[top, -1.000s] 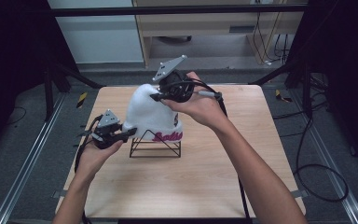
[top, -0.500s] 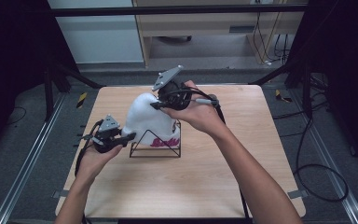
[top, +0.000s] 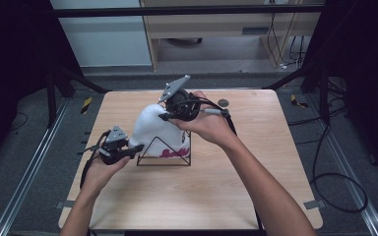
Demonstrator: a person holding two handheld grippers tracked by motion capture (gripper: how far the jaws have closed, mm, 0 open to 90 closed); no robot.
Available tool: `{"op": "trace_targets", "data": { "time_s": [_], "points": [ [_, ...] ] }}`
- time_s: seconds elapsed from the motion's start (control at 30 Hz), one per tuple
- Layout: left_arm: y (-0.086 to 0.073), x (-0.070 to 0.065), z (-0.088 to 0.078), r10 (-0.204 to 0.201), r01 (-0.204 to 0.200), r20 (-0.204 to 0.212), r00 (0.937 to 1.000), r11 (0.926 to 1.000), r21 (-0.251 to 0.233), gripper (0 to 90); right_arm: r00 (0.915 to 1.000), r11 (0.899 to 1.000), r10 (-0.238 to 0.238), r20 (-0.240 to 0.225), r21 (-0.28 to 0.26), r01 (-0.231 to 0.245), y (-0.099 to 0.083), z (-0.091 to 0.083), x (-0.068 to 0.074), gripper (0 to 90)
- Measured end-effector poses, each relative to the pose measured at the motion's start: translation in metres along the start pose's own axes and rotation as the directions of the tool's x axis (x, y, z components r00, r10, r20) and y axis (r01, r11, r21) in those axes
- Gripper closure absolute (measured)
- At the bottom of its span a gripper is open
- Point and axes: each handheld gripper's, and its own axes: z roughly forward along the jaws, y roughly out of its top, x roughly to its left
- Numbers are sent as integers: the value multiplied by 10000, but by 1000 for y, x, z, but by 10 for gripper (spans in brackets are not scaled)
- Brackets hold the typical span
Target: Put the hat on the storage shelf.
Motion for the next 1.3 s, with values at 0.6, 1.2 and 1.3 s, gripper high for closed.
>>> {"op": "trace_targets", "data": {
  "time_s": [0.6,1.2,1.3],
  "points": [
    [-19,14,-40,-637,607,-283,9976,9934,-976,445,9997,9986,-147,-185,497,156,-2,22,11,806],
    [-34,32,-41,-1131,1131,-1487,9824,9935,-81,168,9997,9984,190,-166,543,-181,-15,27,9,801],
    [-36,34,-40,-1237,1254,-1463,9815,9921,22,112,9996,9984,227,-136,519,-220,-16,27,8,786]
  ]
}}
